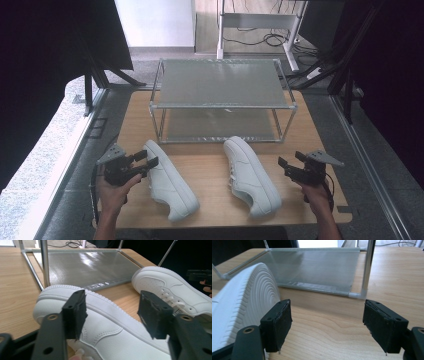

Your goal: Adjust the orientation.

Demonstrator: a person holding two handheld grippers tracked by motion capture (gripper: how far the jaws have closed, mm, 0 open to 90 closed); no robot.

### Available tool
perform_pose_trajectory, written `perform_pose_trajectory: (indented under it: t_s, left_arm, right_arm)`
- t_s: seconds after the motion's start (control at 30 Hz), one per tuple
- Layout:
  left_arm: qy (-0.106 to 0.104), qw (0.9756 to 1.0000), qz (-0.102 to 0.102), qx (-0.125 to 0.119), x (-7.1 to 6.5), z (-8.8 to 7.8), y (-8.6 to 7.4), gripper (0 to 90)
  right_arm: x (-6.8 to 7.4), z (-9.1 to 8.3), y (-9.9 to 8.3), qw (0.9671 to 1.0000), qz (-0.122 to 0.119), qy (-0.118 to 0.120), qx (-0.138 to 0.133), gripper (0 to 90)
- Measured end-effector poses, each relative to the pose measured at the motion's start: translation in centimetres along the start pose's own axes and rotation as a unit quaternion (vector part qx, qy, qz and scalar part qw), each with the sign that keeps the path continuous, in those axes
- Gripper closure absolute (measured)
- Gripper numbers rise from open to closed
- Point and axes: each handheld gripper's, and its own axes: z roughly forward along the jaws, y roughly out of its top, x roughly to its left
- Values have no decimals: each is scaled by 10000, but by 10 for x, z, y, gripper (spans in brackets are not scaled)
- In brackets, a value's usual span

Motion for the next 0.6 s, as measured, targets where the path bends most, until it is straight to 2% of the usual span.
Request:
perform_pose_trajectory:
  t_s: [0.1,0.3,0.33,0.37,0.53,0.57,0.6]
  left_arm:
    - [35,10000,13,34,-1,1,-2,415]
    - [108,9999,-66,-55,-1,-5,-5,468]
    - [114,9997,-168,-101,0,-8,-5,501]
    - [100,9997,-183,-104,1,-9,-6,524]
    - [103,9999,-128,-47,-3,-12,-9,734]
    - [103,9998,-139,-49,-4,-12,-9,734]
    - [156,9997,-169,-21,-4,-13,-10,812]
  right_arm:
    - [0,0,1,10000,-25,7,-32,249]
    - [-2,4,-2,9999,-36,-46,132,255]
    - [-3,4,-2,9998,16,-54,167,258]
    - [-3,4,-2,9998,76,-41,161,259]
    - [-5,1,-1,9997,168,-82,129,268]
    - [-5,1,-1,9997,168,-82,129,268]
    - [-7,1,0,9996,247,-90,109,271]
